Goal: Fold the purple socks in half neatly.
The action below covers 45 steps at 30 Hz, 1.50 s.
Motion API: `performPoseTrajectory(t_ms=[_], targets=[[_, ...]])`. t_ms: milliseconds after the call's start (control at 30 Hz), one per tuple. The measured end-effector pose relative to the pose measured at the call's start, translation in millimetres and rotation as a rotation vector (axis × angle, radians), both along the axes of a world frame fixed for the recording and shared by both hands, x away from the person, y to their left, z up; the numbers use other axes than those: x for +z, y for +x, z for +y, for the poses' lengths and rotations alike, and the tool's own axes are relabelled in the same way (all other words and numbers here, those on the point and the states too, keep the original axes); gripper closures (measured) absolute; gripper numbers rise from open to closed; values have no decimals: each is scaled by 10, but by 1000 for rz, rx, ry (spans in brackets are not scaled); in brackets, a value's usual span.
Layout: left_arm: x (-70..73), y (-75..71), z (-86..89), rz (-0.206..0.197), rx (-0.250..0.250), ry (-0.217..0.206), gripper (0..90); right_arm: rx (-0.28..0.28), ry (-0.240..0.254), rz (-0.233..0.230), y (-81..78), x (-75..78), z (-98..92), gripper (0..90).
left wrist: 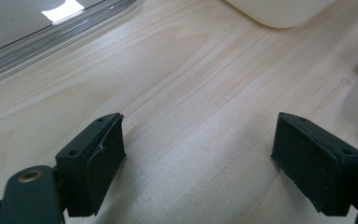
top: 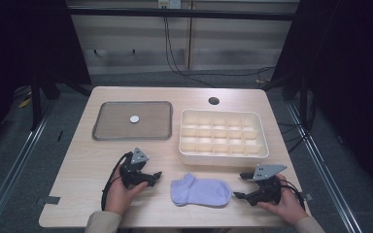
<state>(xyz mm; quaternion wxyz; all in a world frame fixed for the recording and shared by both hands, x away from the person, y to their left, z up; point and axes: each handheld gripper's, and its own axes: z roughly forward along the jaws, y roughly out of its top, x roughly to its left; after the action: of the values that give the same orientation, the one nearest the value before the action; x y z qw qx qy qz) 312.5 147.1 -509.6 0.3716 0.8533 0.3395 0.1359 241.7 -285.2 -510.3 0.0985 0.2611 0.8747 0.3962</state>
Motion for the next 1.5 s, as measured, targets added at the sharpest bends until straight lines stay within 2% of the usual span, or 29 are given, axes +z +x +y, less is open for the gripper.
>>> performPoseTrajectory(t_ms=[667, 700, 733, 800, 867, 900, 933, 967, 1000, 1067, 1100, 1300, 1500], targets=[[0, 2, 0, 0, -2, 0, 158, -26, -2, 4, -36, 2, -3, 257], [0, 2, 0, 0, -1, 0, 158, -28, 2, 6, -37, 6, -7, 297], [0, 2, 0, 0, -1, 0, 158, -28, 2, 6, -37, 6, -7, 297], [1, 0, 1, 0, -1, 1, 158, -32, -3, 19, -37, 30, -16, 380], [3, -4, -2, -1, 7, 0, 164, -29, 0, 50, -35, 66, -28, 465], [10, -7, -6, 2, 13, 9, 165, -28, 2, 61, -40, 82, -28, 531], [26, -8, -10, 11, 16, 11, 183, -22, -5, 68, -62, 126, -11, 642], [26, -8, -10, 11, 16, 11, 212, -22, -5, 68, -62, 126, -11, 642], [40, -12, -10, 11, 21, 21, 212, -26, 6, 69, -72, 151, 2, 692], [64, -20, -17, 29, 18, 28, 269, -28, 19, 69, -94, 233, 41, 862], [83, -27, -28, 43, 15, 33, 274, -27, 18, 71, -100, 247, 52, 899], [182, -71, -103, 44, -5, 23, 283, 3, -1, 89, -120, 266, 126, 900], [287, -140, -224, 54, -57, 22, 308, 8, 4, 101, -115, 284, 167, 900]])
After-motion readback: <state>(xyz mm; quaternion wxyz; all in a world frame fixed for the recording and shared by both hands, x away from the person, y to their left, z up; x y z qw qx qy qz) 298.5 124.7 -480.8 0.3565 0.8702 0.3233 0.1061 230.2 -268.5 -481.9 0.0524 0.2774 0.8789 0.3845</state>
